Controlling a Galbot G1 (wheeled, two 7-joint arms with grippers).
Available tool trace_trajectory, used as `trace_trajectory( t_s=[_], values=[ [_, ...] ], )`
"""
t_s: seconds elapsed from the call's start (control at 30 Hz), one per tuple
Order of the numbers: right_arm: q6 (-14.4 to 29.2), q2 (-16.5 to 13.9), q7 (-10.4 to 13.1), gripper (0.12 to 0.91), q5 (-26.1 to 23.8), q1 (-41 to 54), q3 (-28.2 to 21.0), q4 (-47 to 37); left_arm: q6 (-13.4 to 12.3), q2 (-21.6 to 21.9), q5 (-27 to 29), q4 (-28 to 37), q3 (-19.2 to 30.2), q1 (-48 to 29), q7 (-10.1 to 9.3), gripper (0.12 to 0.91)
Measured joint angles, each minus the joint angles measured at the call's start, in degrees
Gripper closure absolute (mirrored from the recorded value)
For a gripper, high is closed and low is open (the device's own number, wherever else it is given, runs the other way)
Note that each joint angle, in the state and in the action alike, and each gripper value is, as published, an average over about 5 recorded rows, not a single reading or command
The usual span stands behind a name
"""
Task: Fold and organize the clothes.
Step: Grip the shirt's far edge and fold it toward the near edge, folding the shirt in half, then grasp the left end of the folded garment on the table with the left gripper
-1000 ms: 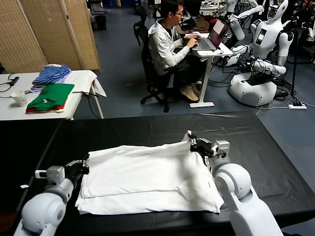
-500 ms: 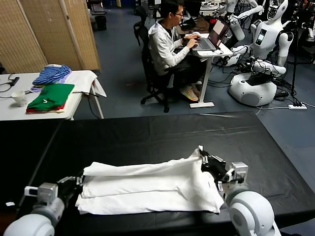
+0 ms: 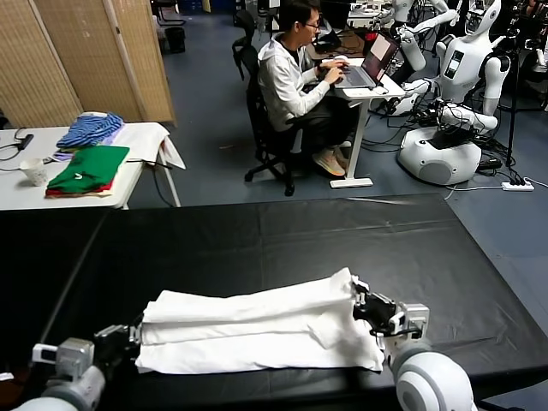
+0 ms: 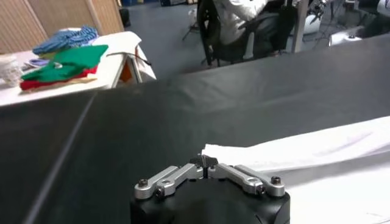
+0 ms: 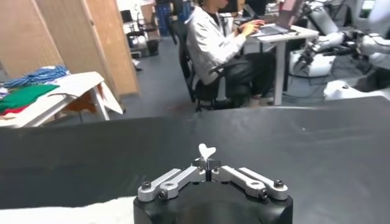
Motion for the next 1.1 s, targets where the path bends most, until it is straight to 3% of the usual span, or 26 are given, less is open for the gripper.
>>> trace_trajectory(
  t_s=[0.1,0.17,0.3,0.47,0.57,0.63,0.73,1.1],
  values=[
    [0.00,0.08,-0.07,0.869,-0.09,-0.39,0.06,0.66,0.00,-0.39,-3.10,0.49,-0.09,-1.03,-1.87,0.885],
    [0.00,0.14,-0.06,0.810,-0.38,-0.66,0.14,1.03,0.00,-0.69,-5.32,1.19,0.03,-1.74,-2.78,0.885],
    [0.00,0.26,-0.07,0.564,-1.44,-1.04,0.40,1.75,0.00,-1.28,-10.16,3.17,0.32,-3.25,-4.82,0.835],
    [0.00,0.40,-0.08,0.238,-3.31,-1.58,0.92,2.68,0.00,-1.42,-14.95,6.36,0.15,-4.60,-5.79,0.527],
    [0.00,0.56,-0.09,0.137,-4.20,-2.15,1.37,3.54,0.00,-1.56,-15.52,8.02,0.37,-5.29,-5.50,0.337],
    [0.00,0.74,-0.09,0.122,-4.49,-2.58,1.60,4.24,0.00,-1.69,-15.06,8.97,0.74,-5.63,-5.02,0.222],
    [0.00,1.12,-0.08,0.119,-4.76,-3.27,1.77,5.35,0.00,-1.81,-14.89,10.02,1.28,-5.94,-4.54,0.138],
    [0.00,2.40,-0.05,0.118,-4.84,-5.47,2.18,8.46,-0.20,-1.87,-17.06,11.64,2.22,-6.26,-4.76,0.123]
  ],
)
